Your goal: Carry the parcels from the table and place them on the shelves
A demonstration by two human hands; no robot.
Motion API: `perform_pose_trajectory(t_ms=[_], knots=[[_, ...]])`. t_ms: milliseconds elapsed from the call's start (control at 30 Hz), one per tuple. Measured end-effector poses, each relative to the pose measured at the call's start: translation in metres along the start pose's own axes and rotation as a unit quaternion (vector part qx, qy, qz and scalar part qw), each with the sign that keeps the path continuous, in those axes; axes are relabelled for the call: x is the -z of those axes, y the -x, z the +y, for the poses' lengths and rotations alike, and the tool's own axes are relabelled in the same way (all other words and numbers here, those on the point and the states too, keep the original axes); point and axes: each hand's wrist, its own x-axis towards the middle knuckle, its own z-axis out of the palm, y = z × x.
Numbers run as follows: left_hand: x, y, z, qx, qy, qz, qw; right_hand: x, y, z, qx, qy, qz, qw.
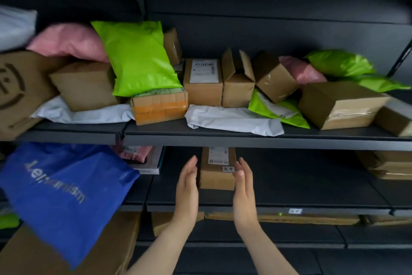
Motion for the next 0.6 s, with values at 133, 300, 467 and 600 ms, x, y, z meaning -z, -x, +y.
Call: perform_pose_trajectory(t_ms=[133, 300, 467, 600], knots=[[-0.003, 0.044, 0.066, -0.064, 0.017, -0.010, 0.998, 0.005, 0.033, -0.052, 0.073, -0.018, -0.001, 0.997], [-0.015, 0.098, 0.167, -0.164, 0.042, -0.028, 0.985, 0.033, 0.065, -0.143, 0.156, -0.039, -0.013, 0.987], [-0.030, 0.156, 0.260, -0.265, 0.064, -0.048, 0.961, 0.071, 0.110, -0.248, 0.267, -0.074, -0.033, 0.960], [-0.032, 0.200, 0.321, -0.329, 0.104, -0.063, 0.937, 0.107, 0.153, -0.321, 0.344, -0.086, -0.027, 0.935]])
